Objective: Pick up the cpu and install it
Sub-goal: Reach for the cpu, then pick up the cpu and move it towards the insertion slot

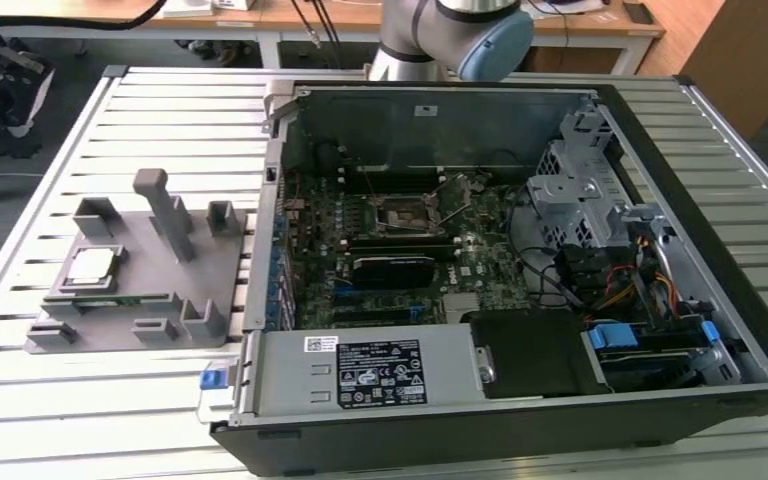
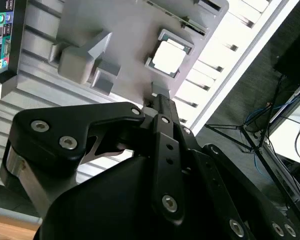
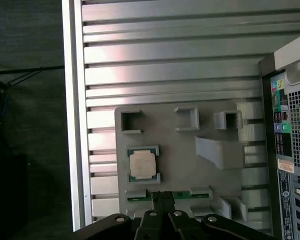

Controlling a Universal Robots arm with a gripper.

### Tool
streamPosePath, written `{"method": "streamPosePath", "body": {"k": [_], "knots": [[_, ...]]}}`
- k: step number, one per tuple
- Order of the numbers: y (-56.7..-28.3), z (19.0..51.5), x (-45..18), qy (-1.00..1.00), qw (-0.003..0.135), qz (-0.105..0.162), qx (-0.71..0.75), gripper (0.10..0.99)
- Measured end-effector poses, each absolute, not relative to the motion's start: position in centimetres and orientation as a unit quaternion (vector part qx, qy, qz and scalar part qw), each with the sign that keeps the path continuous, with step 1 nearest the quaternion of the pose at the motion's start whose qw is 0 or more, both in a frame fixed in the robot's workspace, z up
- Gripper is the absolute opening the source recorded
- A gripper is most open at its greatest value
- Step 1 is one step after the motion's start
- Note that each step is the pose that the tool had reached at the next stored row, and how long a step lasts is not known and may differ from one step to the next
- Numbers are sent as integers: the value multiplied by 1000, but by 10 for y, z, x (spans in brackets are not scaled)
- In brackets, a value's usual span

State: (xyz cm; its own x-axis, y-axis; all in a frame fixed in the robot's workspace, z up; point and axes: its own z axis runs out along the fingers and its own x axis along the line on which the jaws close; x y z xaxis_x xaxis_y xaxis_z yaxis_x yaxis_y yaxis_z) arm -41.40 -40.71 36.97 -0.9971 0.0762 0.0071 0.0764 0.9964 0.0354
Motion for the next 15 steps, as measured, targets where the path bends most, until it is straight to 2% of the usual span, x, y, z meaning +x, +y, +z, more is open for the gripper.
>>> {"method": "streamPosePath", "body": {"k": [15], "knots": [[-407, 366, -426, -999, 6, -18, -38, 106]]}}
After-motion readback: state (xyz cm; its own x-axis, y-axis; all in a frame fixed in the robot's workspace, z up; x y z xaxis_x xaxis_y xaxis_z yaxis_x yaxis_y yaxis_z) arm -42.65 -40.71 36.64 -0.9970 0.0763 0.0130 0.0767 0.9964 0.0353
